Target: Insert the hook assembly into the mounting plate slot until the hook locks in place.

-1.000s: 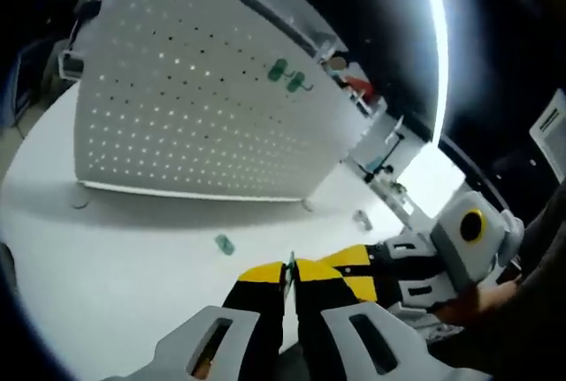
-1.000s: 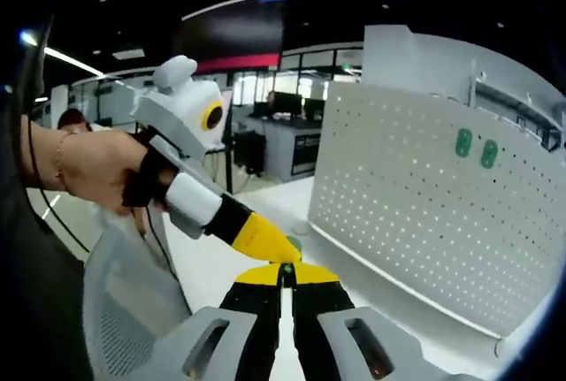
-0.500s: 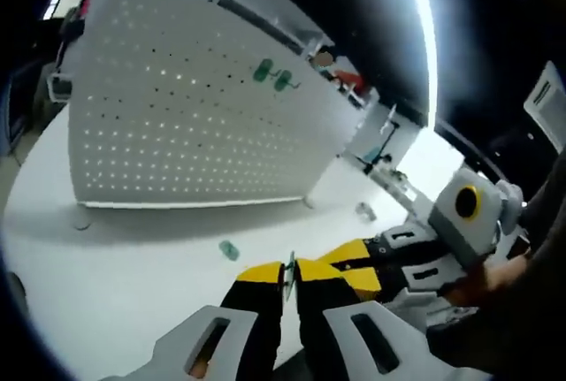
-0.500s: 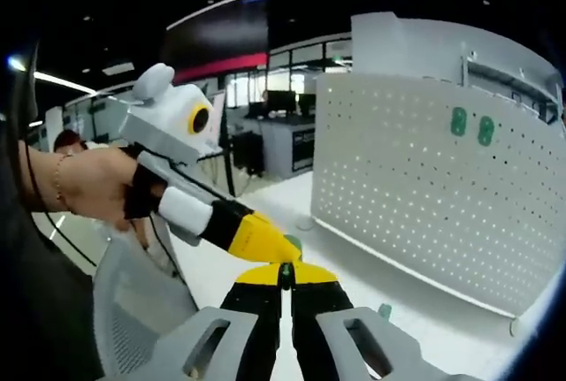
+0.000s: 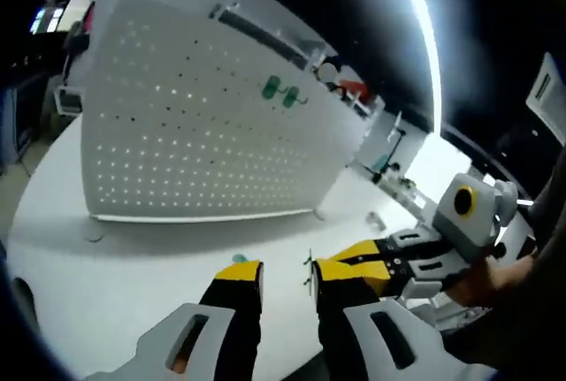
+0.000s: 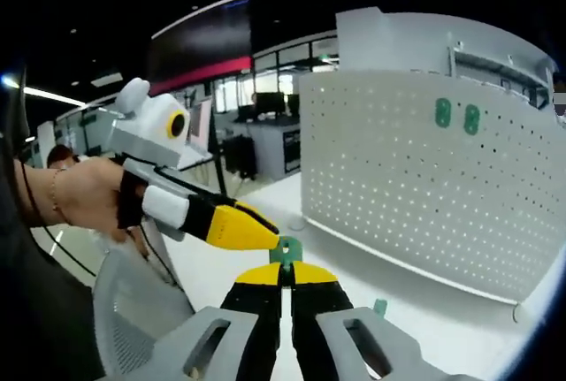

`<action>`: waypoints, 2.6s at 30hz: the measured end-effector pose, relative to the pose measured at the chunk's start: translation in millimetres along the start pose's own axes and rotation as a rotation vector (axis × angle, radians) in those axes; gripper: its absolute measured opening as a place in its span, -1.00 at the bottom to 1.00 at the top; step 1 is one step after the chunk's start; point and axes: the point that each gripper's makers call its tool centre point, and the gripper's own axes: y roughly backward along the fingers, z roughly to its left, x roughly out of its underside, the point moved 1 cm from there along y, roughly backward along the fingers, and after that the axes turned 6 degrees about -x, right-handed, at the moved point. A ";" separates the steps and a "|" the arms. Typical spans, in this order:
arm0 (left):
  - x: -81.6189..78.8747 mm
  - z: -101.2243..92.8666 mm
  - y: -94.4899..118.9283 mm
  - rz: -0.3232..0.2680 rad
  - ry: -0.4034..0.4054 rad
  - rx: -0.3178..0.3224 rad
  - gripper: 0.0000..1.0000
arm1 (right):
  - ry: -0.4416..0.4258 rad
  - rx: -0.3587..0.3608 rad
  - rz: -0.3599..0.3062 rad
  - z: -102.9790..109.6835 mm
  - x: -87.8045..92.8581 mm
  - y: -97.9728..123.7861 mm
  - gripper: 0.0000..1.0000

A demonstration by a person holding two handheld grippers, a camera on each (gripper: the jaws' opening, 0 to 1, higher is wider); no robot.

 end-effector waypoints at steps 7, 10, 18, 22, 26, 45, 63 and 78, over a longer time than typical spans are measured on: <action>3.4 -5.9 -0.6 0.012 -0.056 0.007 -0.50 | -0.007 0.036 -0.015 -12.3 -5.4 5.1 -1.00; 2.6 -7.6 -0.4 0.005 -0.071 0.011 -0.33 | -0.020 0.061 -0.027 -21.5 -8.5 8.7 -1.00; -1.3 -8.9 -1.2 -0.035 -0.243 -0.047 0.64 | -0.056 0.130 -0.064 -46.2 -17.1 16.7 -1.00; -4.0 -10.7 -1.5 -0.050 -0.249 -0.038 0.75 | -0.060 0.147 -0.076 -52.4 -20.9 19.3 -1.00; -5.5 -9.0 -1.4 -0.058 -0.242 -0.050 0.93 | -0.067 0.164 -0.089 -59.0 -24.3 21.6 -1.00; -8.3 -1.9 4.4 -0.075 -0.241 -0.074 1.00 | -0.025 0.363 -0.225 -144.9 -79.5 29.4 -1.00; -7.4 10.9 4.0 -0.061 -0.222 -0.098 1.00 | -0.008 0.521 -0.321 -225.0 -116.7 43.8 -1.00; -4.2 19.2 5.0 -0.052 -0.187 -0.115 0.98 | 0.003 0.609 -0.382 -259.5 -134.1 50.4 -1.00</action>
